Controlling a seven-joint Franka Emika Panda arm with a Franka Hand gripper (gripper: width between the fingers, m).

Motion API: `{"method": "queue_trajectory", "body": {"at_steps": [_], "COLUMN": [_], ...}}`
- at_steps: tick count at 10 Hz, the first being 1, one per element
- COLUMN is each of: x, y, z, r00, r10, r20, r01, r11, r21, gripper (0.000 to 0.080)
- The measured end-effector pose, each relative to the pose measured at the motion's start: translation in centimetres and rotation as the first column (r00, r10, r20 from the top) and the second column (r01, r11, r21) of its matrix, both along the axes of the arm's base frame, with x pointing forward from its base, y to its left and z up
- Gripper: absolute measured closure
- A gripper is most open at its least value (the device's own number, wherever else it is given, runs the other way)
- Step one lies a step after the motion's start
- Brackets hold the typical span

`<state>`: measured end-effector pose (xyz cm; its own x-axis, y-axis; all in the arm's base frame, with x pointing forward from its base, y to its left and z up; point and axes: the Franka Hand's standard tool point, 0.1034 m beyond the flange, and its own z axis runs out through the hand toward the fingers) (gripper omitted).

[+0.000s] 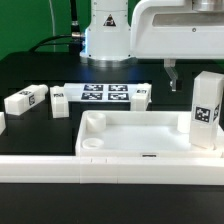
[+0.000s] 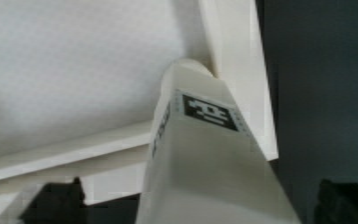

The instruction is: Assemble desk

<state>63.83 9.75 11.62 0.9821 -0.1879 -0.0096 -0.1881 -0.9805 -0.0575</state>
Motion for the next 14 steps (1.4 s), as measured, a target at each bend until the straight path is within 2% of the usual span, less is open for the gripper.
{"method": "queue_trajectory", "body": {"at_steps": [2, 5, 8, 9, 12, 13, 14], "x": [-0.15, -0.14, -0.07, 0.04, 0.13, 0.12, 0.13], "y": [0.45, 0.65, 0.56, 0.49, 0.0, 0.01, -0.02], "z": [-0.15, -0.13, -0.11, -0.1, -0.13, -0.13, -0.14], "r00": [0.98, 0.897, 0.711, 0.68, 0.481, 0.506, 0.506], "r10": [0.199, 0.442, 0.703, 0.732, 0.876, 0.861, 0.861], "r20": [0.012, 0.026, 0.04, 0.046, 0.044, 0.044, 0.044], "r01": [-0.199, -0.441, -0.702, -0.731, -0.874, -0.86, -0.86], "r11": [0.98, 0.897, 0.712, 0.682, 0.483, 0.508, 0.508], "r21": [-0.011, -0.015, -0.029, -0.035, -0.053, -0.052, -0.052], "gripper": [0.0151, 0.0151, 0.0151, 0.0151, 0.0151, 0.0151, 0.0272]}}
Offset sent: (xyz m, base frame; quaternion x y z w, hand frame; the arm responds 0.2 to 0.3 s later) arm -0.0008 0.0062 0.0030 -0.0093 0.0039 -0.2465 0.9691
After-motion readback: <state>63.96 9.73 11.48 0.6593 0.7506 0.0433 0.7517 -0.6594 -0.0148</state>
